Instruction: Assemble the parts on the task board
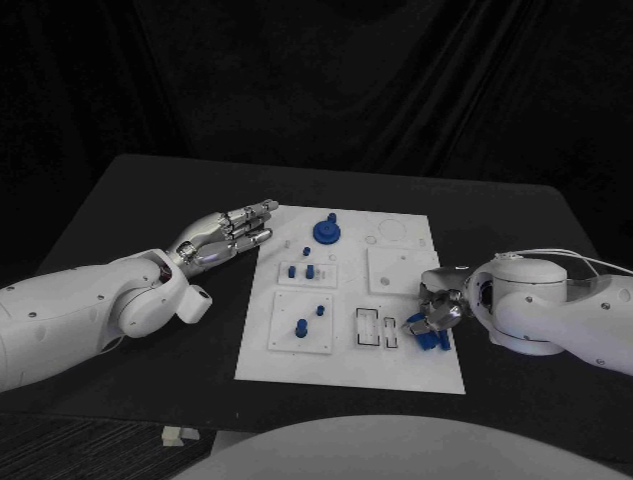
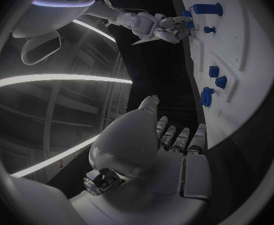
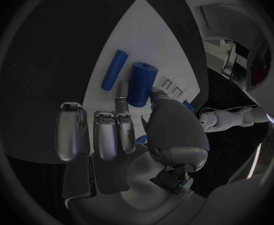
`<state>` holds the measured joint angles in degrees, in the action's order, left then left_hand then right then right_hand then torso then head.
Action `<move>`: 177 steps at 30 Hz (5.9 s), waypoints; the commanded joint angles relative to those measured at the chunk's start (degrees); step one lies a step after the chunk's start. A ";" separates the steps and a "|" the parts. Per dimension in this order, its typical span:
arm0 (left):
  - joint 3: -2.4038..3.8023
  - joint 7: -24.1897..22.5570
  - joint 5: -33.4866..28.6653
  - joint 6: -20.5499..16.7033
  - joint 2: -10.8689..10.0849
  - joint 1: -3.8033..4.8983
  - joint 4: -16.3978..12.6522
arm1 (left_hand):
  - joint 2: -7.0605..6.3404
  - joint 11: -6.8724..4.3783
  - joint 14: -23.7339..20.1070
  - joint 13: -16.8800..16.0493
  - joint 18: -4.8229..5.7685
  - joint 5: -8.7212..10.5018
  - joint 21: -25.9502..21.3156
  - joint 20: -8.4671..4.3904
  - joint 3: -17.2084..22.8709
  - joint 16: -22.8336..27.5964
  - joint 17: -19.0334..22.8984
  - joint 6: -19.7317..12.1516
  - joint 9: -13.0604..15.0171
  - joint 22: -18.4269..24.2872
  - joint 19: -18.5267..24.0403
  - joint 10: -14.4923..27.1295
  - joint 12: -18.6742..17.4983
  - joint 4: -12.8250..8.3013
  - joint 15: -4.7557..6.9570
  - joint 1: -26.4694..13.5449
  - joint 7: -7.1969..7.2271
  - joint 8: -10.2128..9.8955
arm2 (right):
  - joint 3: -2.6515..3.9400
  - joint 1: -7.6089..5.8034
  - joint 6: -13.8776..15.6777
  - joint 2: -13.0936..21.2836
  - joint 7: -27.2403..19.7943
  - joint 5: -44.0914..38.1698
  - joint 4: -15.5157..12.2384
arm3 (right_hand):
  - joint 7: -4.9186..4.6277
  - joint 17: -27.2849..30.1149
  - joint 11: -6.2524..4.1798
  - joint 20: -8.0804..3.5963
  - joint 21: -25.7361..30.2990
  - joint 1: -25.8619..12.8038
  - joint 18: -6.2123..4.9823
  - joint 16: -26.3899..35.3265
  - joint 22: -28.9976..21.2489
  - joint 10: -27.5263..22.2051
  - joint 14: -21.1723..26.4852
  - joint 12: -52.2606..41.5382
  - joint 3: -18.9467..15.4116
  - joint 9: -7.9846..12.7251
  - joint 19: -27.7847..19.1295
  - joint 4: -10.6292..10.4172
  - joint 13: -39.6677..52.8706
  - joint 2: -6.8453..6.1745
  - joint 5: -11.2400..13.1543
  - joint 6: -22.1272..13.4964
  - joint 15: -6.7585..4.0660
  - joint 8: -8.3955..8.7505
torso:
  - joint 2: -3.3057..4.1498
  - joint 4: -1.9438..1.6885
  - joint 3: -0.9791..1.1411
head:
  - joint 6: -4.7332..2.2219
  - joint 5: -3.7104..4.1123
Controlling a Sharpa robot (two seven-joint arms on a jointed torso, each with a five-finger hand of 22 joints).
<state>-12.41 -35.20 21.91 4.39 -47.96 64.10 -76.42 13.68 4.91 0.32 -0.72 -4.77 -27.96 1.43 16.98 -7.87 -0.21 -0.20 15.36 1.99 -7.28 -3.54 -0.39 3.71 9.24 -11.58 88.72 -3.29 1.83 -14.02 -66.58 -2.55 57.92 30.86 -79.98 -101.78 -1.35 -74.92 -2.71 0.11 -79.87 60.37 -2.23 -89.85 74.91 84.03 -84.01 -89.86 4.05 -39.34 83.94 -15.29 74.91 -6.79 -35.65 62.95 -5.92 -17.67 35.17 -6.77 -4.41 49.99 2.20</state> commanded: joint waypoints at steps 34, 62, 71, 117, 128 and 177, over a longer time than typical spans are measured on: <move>0.06 0.07 -0.37 1.18 0.48 -0.25 0.31 | 0.34 -0.64 -0.01 -0.02 0.83 -0.32 0.10 -0.02 0.50 0.08 0.08 0.67 0.15 0.08 -0.22 0.09 -0.18 -0.38 -0.30 -0.09 -0.99 0.37 | -0.13 -2.39 10.02 -1.02 0.84 29.48 -1.67 | 0.38 -13.79 -0.21 0.09 2.82 -3.19 -0.94 0.39 10.82 5.97 -5.73 -0.14 11.54 -13.22 0.28 0.99 15.09 1.35 -6.77 -3.81 -0.26 -1.99 | -0.09 0.03 -0.08 | 0.01 -0.39; 0.06 0.55 -0.37 2.04 0.82 -0.30 0.42 | 0.46 -0.70 0.00 0.00 0.93 -0.43 0.11 -0.02 0.79 0.08 0.08 1.21 0.21 0.14 -0.24 0.12 -0.27 -0.61 -0.43 -0.02 -1.41 0.44 | -0.15 -0.64 7.96 -6.33 2.41 29.83 1.44 | -1.90 -12.04 1.86 1.76 6.33 -6.35 -1.55 1.15 9.91 5.97 -5.37 -0.14 4.99 -17.66 -0.42 -0.39 15.09 3.95 15.61 -13.26 1.49 -4.81 | 0.03 0.01 0.02 | 0.01 -0.65; 0.06 0.71 -0.37 2.15 0.82 -0.31 0.40 | 0.49 -0.71 0.01 -0.01 0.95 -0.44 0.11 -0.02 0.88 0.07 0.07 1.41 0.24 0.13 -0.26 0.12 -0.26 -0.67 -0.48 -0.02 -1.55 0.47 | -0.15 -0.59 6.54 -6.60 2.95 29.83 1.45 | -1.87 -12.10 1.84 1.76 6.42 -7.30 -1.54 1.12 10.00 5.97 -5.38 -0.14 2.60 -17.82 -0.31 -0.60 15.09 4.05 21.03 -13.88 1.48 -5.93 | 0.01 0.07 -0.01 | 0.01 -0.89; 0.06 1.50 -0.37 2.82 0.82 -0.52 0.93 | 0.52 -0.67 0.02 0.00 1.02 -0.80 0.11 -0.02 1.28 0.07 0.07 1.62 0.25 0.21 -0.28 0.14 -0.30 -1.14 -0.63 0.20 -1.84 0.48 | -0.09 -2.12 12.97 -2.02 -1.72 27.55 -1.82 | -2.89 -12.10 2.73 2.35 9.38 -11.25 -2.04 1.10 9.35 5.97 -5.37 -0.14 -9.74 -19.06 -1.22 -1.58 15.09 0.76 32.70 -21.02 2.20 -10.12 | -0.10 0.11 0.03 | 0.01 -1.01; 0.06 1.82 -0.37 2.86 0.74 -0.54 1.01 | 0.52 -0.67 0.03 -0.02 1.04 -0.82 0.13 -0.02 1.42 0.07 0.07 2.02 0.30 0.18 -0.32 0.13 -0.22 -1.29 -0.65 0.21 -2.12 0.55 | -0.08 -3.70 14.21 0.19 -1.73 27.23 -3.39 | -2.72 -12.08 2.64 2.40 9.36 -12.55 -2.05 1.11 9.38 5.97 -5.37 -0.14 -10.66 -18.91 -1.15 -1.53 15.09 3.09 32.61 -20.32 2.17 -11.44 | -0.19 0.12 0.01 | 0.01 -1.54; 0.06 1.75 -0.37 3.35 -0.49 -0.95 0.48 | 0.61 -0.45 0.05 -0.03 1.06 -1.51 0.18 -0.02 2.16 0.06 0.06 2.28 0.30 0.13 -0.47 0.10 -0.15 -2.05 -0.67 0.47 -2.50 0.54 | -0.20 6.85 30.86 3.26 -10.76 -20.12 -8.69 | -5.06 -13.55 4.56 3.88 7.04 7.37 -1.60 0.44 9.96 5.97 -5.64 -0.14 -7.36 -6.80 -0.64 -1.73 15.09 -5.65 32.56 -40.62 3.83 -26.98 | -0.03 0.17 0.07 | 0.01 -1.79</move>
<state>-12.41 -32.69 21.91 6.93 -48.49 63.23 -75.77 13.91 4.52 0.33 -0.72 -4.81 -29.30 1.43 16.98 -5.89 -0.21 -0.21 17.61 2.25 -7.13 -3.54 -0.40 3.71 7.26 -11.98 88.96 -5.54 2.27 -14.22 -59.95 26.76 61.27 18.24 -98.11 -110.54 -6.34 -74.90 1.75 3.90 -73.13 68.06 -3.13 -89.62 74.93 84.04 -84.05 -89.85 -3.32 -46.04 83.63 -17.06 74.94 -12.73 -3.00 22.70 -2.24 -44.30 35.11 -6.62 -4.33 49.99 0.48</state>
